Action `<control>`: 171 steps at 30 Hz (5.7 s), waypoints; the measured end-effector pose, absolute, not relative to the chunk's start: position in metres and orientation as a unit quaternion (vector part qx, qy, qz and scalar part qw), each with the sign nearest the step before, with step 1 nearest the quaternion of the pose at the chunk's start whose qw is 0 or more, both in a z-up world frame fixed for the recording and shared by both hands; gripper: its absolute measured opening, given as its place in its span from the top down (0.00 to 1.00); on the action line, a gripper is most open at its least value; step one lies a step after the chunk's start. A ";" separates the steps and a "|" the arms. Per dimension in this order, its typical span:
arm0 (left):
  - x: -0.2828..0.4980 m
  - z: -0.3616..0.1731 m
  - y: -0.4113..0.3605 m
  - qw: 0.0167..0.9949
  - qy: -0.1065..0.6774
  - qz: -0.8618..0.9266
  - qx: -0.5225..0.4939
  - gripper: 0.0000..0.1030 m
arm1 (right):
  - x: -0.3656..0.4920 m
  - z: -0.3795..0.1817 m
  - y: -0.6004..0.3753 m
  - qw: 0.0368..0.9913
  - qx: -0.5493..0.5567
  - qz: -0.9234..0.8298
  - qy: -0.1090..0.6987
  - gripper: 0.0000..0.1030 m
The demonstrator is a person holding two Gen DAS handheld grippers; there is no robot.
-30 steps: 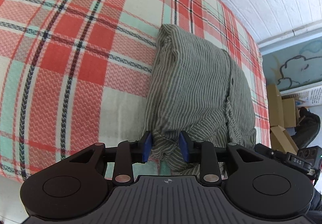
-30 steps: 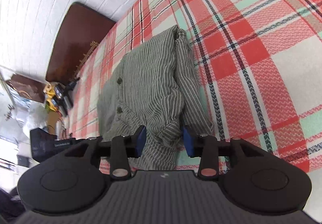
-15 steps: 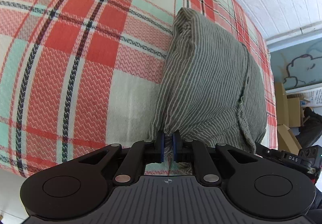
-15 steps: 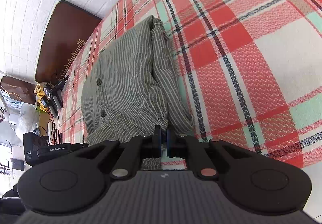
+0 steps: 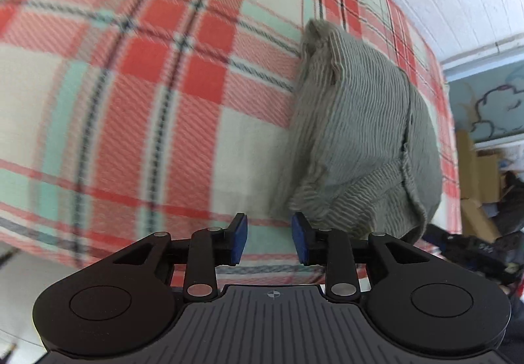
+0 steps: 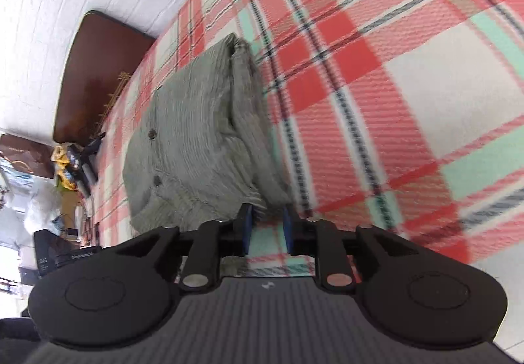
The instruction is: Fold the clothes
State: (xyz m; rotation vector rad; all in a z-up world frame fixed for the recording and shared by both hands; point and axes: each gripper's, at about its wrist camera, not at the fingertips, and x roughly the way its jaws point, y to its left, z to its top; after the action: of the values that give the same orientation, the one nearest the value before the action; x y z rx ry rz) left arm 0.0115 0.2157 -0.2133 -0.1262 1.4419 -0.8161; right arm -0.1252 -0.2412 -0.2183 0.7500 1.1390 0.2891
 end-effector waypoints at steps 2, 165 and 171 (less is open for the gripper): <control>0.017 -0.188 0.221 0.693 0.611 -0.378 -0.052 0.56 | -0.128 -0.202 -0.248 0.777 0.352 0.135 0.504 0.80; 0.146 -0.129 0.041 0.661 0.545 -0.517 0.010 0.41 | 0.016 -0.145 -0.201 0.812 0.258 0.146 0.502 0.48; 0.089 -0.153 0.080 0.706 0.564 -0.428 -0.020 0.41 | 0.072 -0.149 -0.198 0.808 0.161 0.207 0.528 0.48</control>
State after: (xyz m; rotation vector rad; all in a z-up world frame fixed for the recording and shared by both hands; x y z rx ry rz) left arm 0.0891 0.0800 -0.1529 -0.0436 1.2536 -0.9507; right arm 0.0719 -0.1983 -0.1489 0.3438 1.1299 0.4432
